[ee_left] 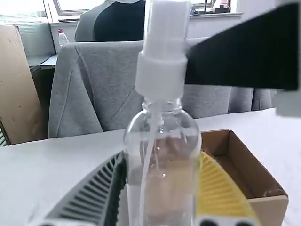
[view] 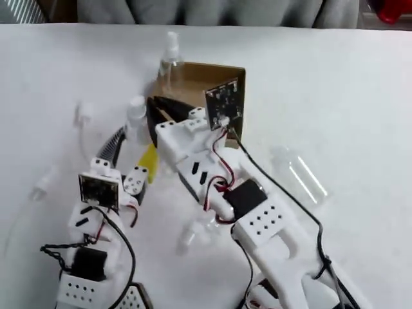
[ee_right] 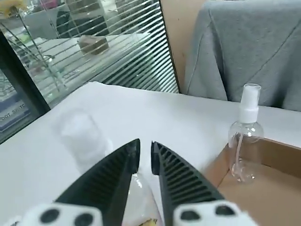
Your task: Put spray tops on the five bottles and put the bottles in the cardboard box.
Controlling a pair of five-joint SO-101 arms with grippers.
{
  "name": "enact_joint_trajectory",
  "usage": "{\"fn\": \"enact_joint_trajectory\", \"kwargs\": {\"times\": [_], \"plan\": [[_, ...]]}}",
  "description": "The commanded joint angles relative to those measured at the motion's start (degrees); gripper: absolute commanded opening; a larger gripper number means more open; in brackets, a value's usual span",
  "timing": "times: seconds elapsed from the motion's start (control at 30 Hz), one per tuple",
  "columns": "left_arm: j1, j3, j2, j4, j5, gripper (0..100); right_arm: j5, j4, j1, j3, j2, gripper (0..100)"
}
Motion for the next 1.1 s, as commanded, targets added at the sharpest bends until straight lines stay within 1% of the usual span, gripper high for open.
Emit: {"fn": "enact_joint_trajectory", "kwargs": {"times": [0.0,0.1,0.23,0.37,0.47,0.57,0.7,0.77,0.93,1.07], "plan": [[-0.3,-0.7,-0.3,-1.5,0.1,5,0.9,5.6,0.5,-0.2,-6.4,1.5],[-0.3,-1.1,-0.3,-1.6,0.4,5,0.9,10.9,3.4,1.2,-11.8,1.5],[-1.5,-3.4,-0.1,-1.2,6.6,5,0.9,13.1,5.6,5.8,-17.3,1.5],[-5.1,-6.9,0.0,0.1,9.6,5,0.9,11.5,5.4,11.6,-19.6,1.5],[-5.0,-9.6,0.0,3.3,9.8,5,0.9,10.9,5.4,14.1,-19.6,1.5],[-5.0,-12.0,0.0,4.0,9.8,5,0.9,10.9,5.1,16.5,-19.6,1.5],[-4.5,-13.5,0.6,4.1,9.8,5,1.0,10.9,0.9,19.8,-20.0,1.5],[-3.7,-14.7,3.6,4.1,9.7,5,1.0,10.9,-1.3,20.6,-20.0,1.5],[-3.2,-22.3,17.2,4.1,9.8,5,1.0,8.9,-4.4,22.2,-20.0,1.5],[-3.1,-27.6,25.7,4.0,9.8,5,1.0,-1.2,-6.6,27.5,-20.0,1.5]]}}
